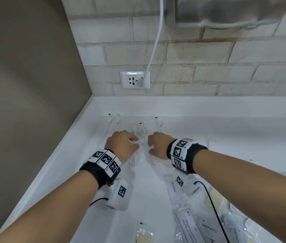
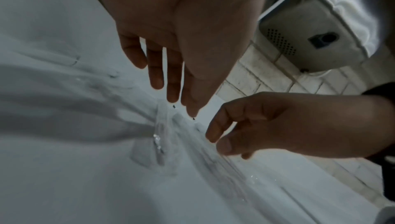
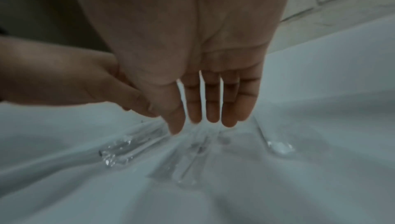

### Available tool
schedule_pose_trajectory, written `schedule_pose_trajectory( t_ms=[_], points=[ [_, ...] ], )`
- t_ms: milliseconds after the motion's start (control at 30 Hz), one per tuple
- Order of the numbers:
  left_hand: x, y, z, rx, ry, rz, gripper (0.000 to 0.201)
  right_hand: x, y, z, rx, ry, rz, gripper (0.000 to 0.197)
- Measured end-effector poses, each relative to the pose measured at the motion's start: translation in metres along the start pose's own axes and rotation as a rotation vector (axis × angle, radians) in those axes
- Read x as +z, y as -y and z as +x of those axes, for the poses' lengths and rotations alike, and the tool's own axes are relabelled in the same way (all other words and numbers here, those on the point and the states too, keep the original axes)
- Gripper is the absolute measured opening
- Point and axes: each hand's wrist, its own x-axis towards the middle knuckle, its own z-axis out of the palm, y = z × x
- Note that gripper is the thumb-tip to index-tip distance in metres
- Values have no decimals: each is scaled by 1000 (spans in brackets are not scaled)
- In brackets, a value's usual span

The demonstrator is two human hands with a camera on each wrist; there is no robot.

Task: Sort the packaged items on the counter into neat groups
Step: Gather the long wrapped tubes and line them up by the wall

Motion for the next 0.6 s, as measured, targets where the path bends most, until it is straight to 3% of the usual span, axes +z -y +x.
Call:
schedule_pose_trajectory(
  t_ms=[167,400,600],
  points=[
    [2,0,1,-5,160,246,43,3,8,5,-85,127,-162,44],
    [0,9,19,65,128,539,31,11,6,23,-112,13,20,55],
    [-3,19,40,54,126,608,26,13,8,40,-66,-55,29,65]
  ],
)
